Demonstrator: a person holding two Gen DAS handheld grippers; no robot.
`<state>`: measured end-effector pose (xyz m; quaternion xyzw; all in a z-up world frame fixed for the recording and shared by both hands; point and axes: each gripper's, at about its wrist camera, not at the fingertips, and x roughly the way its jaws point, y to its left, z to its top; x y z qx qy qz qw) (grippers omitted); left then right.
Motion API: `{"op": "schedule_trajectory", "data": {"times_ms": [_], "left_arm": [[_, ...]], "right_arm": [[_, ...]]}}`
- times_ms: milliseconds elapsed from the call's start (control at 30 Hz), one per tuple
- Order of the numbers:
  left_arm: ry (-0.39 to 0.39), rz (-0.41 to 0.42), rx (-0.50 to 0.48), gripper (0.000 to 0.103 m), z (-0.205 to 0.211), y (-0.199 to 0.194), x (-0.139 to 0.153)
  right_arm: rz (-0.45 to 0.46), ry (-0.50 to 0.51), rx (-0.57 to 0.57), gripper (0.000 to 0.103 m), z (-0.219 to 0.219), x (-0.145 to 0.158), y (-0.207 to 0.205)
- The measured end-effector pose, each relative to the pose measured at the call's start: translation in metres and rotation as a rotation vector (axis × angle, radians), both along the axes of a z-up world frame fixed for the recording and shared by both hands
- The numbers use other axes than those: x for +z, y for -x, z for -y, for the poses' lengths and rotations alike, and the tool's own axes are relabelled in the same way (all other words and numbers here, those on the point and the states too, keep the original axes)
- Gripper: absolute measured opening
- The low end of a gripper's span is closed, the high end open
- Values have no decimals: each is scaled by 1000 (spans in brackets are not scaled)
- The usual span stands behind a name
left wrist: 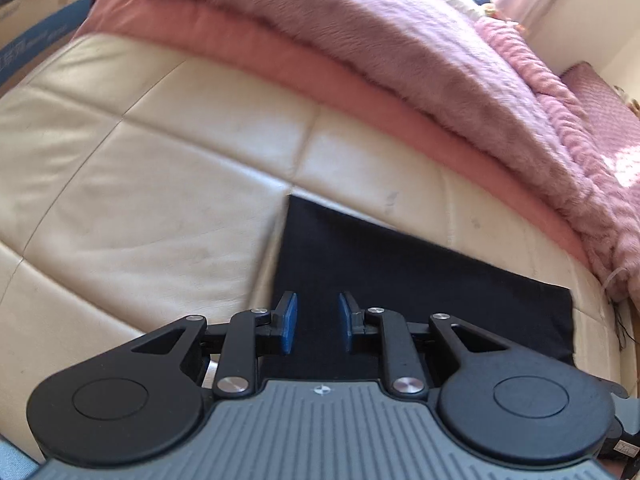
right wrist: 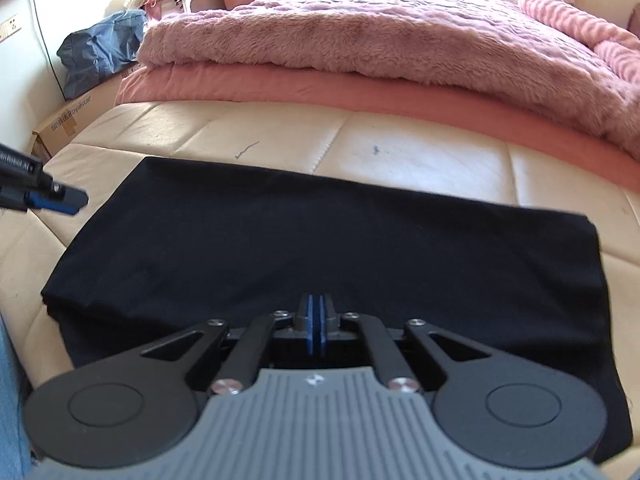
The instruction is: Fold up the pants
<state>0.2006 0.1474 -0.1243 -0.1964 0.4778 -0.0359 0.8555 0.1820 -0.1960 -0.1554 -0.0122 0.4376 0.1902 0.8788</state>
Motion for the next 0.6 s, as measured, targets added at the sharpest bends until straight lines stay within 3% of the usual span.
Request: {"op": "schedule_trajectory", "data": {"times_ms": [67, 133, 167, 200, 267, 367, 600], "left_arm": [[8, 18, -41, 24, 21, -3, 7], [22, 24, -87, 24, 42, -8, 9], [32, 22, -115, 24, 55, -10, 8], [38, 18, -141, 24, 68, -14, 6], [39, 16, -196, 24, 94, -18, 4], [36, 9, -266, 24, 129, -25, -2], [-9, -46, -346, 24, 180, -39, -21]], "right_arm": [[-3, -28, -38, 4, 23, 7, 8], [-3, -72, -95, 18, 54, 15, 12], [-7, -98, -128, 32, 70, 18, 12], [-12, -129, -161, 36, 87, 20, 11], [-34, -203, -243, 38, 127, 21, 7], [-84, -304, -345, 48, 179, 16, -5], [-207, -515, -376, 64, 240, -23, -43]]}}
